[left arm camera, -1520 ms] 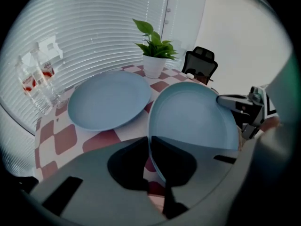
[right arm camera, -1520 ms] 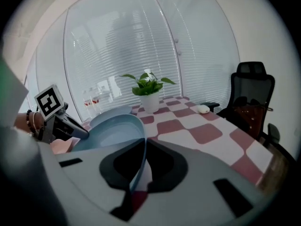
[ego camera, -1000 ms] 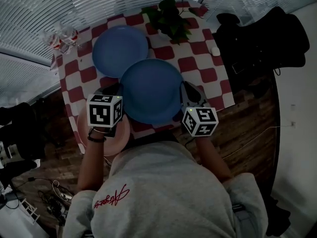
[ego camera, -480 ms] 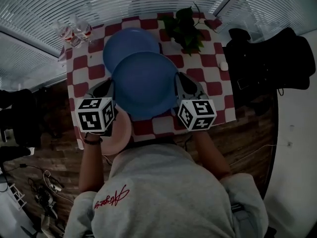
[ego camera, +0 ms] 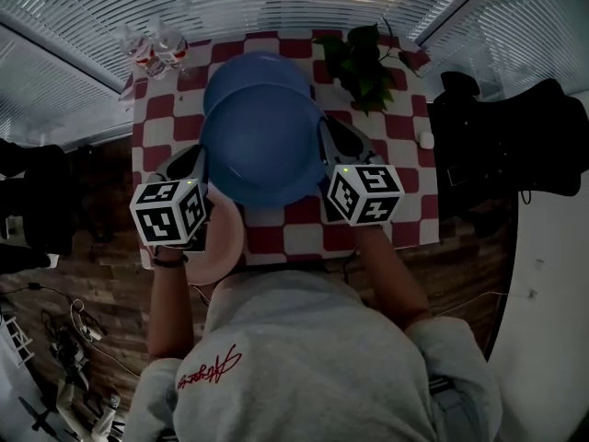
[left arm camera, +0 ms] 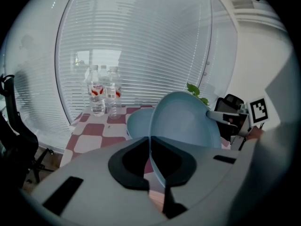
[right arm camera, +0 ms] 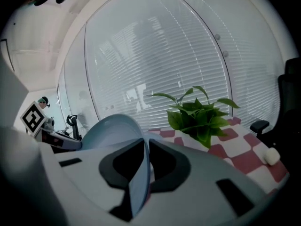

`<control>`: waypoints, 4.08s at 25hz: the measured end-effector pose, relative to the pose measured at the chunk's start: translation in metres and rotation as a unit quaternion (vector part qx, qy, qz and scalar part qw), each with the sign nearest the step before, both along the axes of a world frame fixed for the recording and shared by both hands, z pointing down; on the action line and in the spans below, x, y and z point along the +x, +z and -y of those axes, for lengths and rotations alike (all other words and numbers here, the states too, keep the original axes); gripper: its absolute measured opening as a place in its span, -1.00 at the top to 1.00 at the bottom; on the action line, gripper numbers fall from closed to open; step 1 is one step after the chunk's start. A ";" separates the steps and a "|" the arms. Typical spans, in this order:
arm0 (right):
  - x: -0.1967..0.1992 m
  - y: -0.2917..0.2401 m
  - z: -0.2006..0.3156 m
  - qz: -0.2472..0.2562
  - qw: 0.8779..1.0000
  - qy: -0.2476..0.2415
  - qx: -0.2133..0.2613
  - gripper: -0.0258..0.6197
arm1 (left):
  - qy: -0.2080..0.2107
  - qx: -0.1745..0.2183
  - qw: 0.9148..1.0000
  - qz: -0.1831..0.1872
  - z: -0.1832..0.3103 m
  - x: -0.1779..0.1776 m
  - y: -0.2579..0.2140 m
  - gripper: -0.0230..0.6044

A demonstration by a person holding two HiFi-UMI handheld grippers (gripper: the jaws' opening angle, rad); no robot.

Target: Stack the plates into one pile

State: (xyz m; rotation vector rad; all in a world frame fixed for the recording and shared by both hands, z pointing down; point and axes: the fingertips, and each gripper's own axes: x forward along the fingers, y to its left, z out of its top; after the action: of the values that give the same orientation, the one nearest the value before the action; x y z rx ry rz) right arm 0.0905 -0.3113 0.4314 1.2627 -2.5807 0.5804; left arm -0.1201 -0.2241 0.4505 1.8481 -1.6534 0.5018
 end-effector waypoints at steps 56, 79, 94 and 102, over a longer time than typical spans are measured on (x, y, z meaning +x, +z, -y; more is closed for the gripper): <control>-0.062 0.063 0.136 -0.039 0.998 0.051 -0.009 0.79 | -0.015 0.032 0.998 -0.051 0.128 -0.064 0.035 0.83; -0.066 0.087 0.133 -0.201 0.978 -0.005 0.048 0.69 | 0.002 0.028 1.000 0.013 0.135 -0.059 0.064 0.82; -0.069 0.106 0.125 -0.269 0.961 -0.031 0.052 0.62 | 0.000 0.038 0.998 0.050 0.135 -0.059 0.078 0.81; -0.067 0.108 0.124 -0.218 0.975 -0.017 0.044 0.61 | 0.010 0.049 0.996 0.067 0.131 -0.058 0.079 0.77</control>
State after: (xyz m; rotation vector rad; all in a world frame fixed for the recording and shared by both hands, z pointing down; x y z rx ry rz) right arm 0.0239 -0.4358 0.5398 1.2089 -2.2717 0.1559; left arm -0.1776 -0.3554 0.5297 1.9410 -1.7783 0.5735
